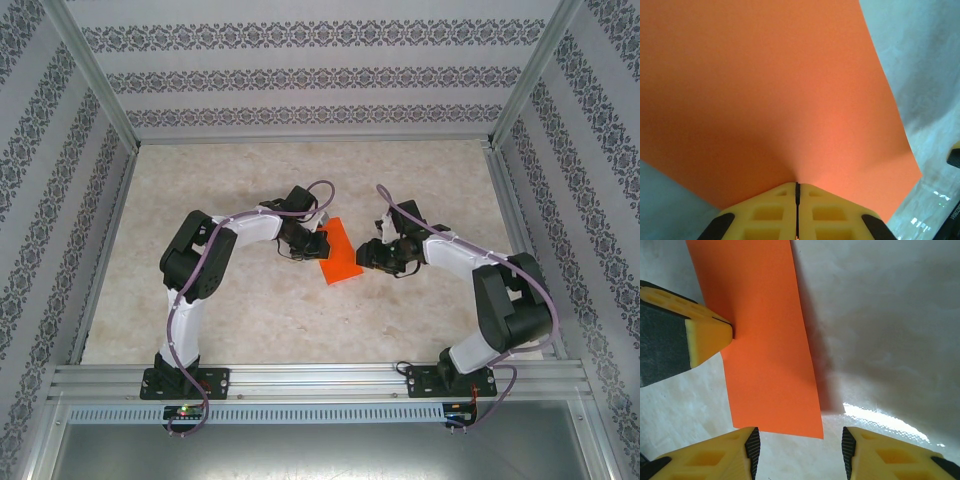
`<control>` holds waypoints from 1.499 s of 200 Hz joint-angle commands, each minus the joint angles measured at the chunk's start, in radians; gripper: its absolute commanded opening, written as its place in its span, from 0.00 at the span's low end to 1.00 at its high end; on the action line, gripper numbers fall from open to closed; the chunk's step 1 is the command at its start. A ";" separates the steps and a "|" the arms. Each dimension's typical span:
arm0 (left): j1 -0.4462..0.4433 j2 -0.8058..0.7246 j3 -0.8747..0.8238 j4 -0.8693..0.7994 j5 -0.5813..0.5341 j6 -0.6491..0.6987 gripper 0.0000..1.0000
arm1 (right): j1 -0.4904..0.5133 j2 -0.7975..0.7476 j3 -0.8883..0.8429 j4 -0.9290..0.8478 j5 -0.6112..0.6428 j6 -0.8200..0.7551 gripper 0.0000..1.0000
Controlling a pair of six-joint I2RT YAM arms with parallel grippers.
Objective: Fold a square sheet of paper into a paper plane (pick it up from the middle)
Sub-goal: Third fold the triangle at the center of the table.
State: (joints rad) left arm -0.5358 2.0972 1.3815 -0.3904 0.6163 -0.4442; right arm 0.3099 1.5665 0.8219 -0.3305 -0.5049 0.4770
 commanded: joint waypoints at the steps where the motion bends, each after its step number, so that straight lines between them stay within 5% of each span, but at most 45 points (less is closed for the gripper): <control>1: -0.006 0.038 0.003 -0.032 -0.036 0.037 0.08 | 0.004 0.038 0.019 0.024 -0.046 0.017 0.49; 149: 0.013 0.037 -0.036 0.006 0.006 0.042 0.08 | 0.009 0.077 0.011 0.140 -0.215 0.102 0.42; 262: 0.023 0.044 -0.016 -0.005 0.020 0.049 0.08 | 0.012 0.056 0.060 0.120 -0.237 0.120 0.06; 300: 0.023 0.049 -0.015 0.005 0.035 0.040 0.08 | 0.039 0.115 0.082 0.150 -0.244 0.138 0.02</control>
State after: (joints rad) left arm -0.5217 2.1021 1.3720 -0.3706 0.6586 -0.4252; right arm 0.3290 1.6489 0.8711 -0.1997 -0.7242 0.6010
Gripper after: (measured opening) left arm 0.084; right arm 0.053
